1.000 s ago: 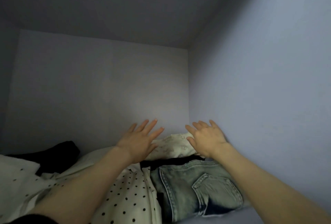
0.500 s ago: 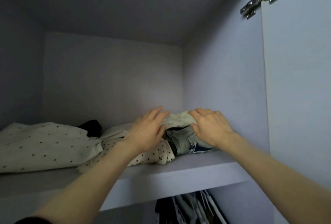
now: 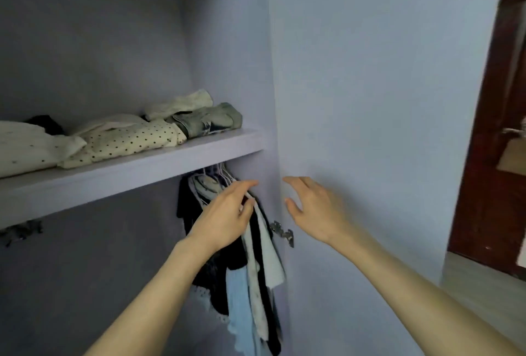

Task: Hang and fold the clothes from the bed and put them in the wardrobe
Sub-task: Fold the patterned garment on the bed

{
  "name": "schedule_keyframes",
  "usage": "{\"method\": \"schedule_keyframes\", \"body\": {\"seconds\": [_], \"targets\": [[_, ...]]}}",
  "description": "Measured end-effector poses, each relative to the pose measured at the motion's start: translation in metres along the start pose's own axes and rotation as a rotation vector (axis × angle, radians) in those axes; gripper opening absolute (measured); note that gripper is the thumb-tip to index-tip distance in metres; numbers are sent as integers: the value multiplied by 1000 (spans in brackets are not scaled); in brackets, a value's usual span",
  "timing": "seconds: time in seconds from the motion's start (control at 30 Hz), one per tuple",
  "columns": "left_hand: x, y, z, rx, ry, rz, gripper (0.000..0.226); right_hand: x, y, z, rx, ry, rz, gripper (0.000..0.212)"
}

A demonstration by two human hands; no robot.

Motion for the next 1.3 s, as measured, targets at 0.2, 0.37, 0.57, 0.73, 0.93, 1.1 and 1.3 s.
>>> {"method": "schedule_keyframes", "body": {"seconds": [0.2, 0.37, 0.57, 0.73, 0.93, 1.1, 1.3], "targets": [[94, 118, -63, -212, 45, -192, 37, 77, 18, -175, -203, 214, 25, 46], [196, 229, -105, -399, 51, -290, 35, 181, -15, -308, -298, 489, 17, 45], [333, 326, -110, -592, 184, -389, 34, 296, -75, -410, -344, 736, -45, 45], [415, 392, -59, -650, 231, -447, 33, 383, -109, -440, -294, 859, -36, 44], [494, 494, 27, -747, 389, -554, 31, 498, -134, -449, -225, 1024, -72, 44], [582, 578, 125, -776, 650, -580, 31, 611, -169, -443, -39, 1228, -111, 43], [676, 651, 187, -896, 842, -609, 32, 704, -202, -456, 116, 1411, -131, 43]]}}
Point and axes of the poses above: each hand's wrist, its own z-axis towards the middle knuckle, its own y-axis out of the palm, x = y × z, the point moved 3 cm from there along z, towards the middle knuckle, and after that the axes turned 1 degree about -y, right-handed, at the moved point
